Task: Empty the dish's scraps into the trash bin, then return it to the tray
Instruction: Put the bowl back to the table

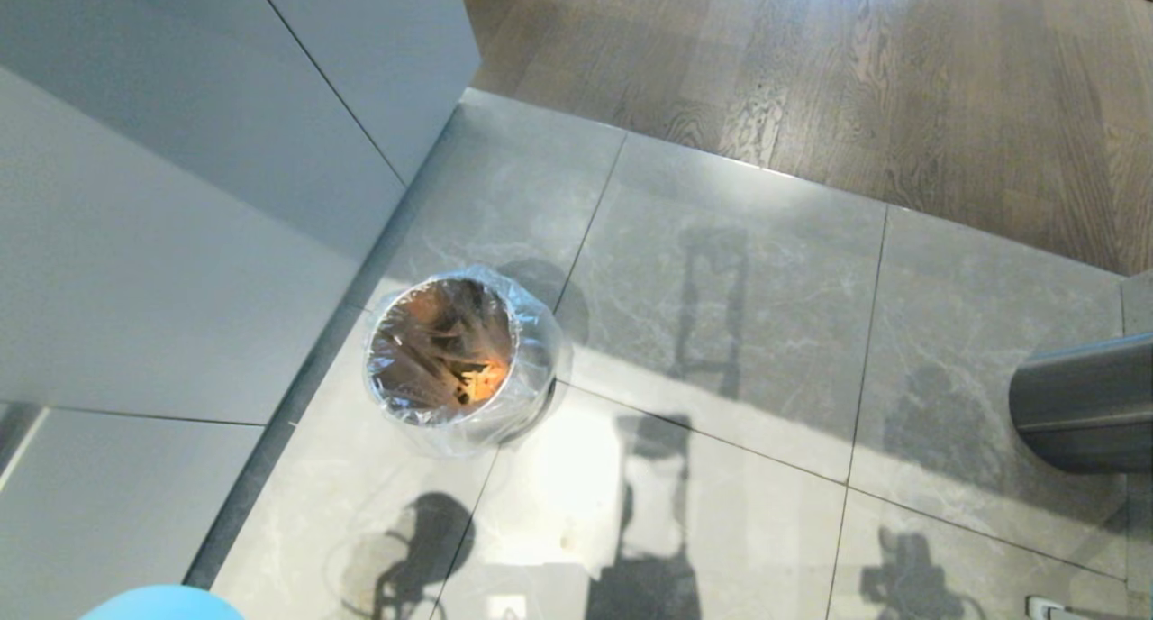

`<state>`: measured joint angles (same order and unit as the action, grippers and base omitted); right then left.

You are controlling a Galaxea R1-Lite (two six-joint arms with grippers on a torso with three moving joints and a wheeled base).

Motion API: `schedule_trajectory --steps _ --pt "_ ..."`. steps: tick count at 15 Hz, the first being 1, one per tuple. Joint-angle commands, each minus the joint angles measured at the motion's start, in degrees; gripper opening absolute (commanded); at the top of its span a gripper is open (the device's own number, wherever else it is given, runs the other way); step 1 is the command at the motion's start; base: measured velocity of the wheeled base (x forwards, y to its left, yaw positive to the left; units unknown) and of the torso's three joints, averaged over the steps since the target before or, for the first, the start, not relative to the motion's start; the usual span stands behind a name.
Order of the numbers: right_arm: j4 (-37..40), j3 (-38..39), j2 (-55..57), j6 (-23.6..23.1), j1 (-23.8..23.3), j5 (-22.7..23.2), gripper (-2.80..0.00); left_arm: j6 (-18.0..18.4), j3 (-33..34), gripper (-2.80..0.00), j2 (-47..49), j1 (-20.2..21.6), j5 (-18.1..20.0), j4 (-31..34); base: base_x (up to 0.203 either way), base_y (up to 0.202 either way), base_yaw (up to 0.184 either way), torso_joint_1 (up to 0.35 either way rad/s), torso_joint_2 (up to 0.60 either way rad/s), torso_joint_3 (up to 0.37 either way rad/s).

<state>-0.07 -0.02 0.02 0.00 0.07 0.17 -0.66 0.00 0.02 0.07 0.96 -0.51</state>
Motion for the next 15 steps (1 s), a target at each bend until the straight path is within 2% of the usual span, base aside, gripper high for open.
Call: schedule_trajectory --steps 1,15 --pt "0.0 -0.1 0.0 0.0 0.0 0.0 -2.80 0.0 0.0 -2.80 0.1 0.0 0.0 0.0 0.000 0.000 0.000 0.000 0.00 0.000" --pt "0.0 0.0 0.0 0.0 0.0 0.0 -2.80 0.0 0.0 -2.80 0.1 0.0 0.0 0.0 0.000 0.000 0.000 0.000 0.00 0.000"
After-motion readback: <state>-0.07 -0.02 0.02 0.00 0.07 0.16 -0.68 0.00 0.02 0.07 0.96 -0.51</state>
